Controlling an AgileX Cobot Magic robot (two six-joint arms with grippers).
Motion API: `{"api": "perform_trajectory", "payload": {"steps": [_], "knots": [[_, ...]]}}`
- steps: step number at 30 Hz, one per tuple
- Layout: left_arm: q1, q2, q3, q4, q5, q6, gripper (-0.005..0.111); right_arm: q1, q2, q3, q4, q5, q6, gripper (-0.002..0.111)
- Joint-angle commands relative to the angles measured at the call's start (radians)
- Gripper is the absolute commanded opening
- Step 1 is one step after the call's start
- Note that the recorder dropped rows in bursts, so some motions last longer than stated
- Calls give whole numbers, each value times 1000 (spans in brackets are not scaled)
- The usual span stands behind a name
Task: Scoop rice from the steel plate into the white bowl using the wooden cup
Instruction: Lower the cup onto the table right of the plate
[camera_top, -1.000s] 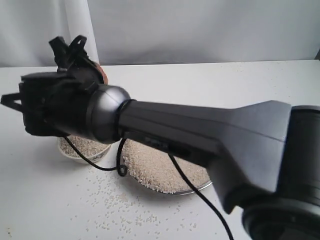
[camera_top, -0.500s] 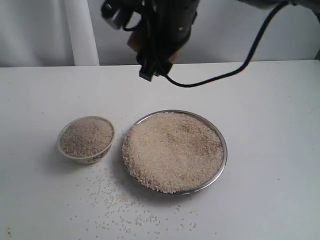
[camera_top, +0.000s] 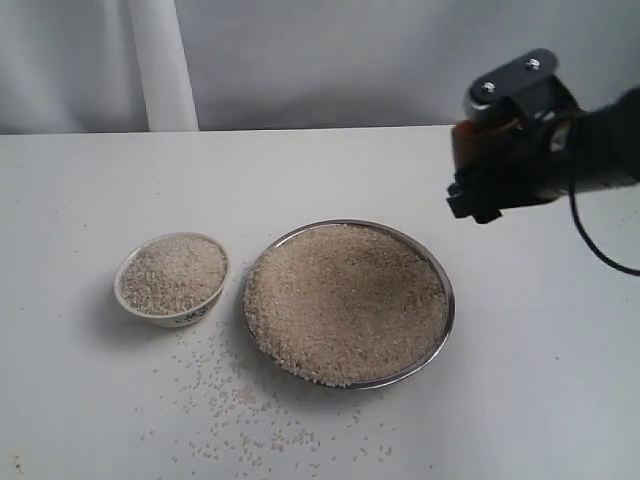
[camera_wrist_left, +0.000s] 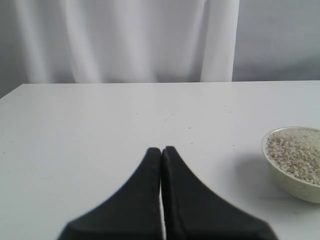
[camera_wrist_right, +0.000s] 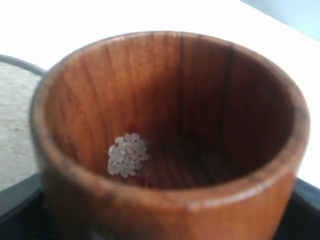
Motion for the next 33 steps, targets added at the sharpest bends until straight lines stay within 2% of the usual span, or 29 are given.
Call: {"api": "perform_trajectory", "payload": {"steps": [1, 8, 11, 20, 33], "knots": [[-3, -3, 2, 0, -6, -4, 0, -74, -43, 215, 21, -297, 20, 0], [-3, -3, 2, 0, -6, -4, 0, -80, -10, 457, 11, -692, 57, 0], [-3, -3, 2, 0, -6, -4, 0, -80, 27, 510, -10, -788, 63, 0], [-3, -3, 2, 0, -6, -4, 0, -80, 196, 511, -80, -896, 68, 0], [-3, -3, 2, 0, -6, -4, 0, -80, 289, 511, -28, -974, 57, 0]]}}
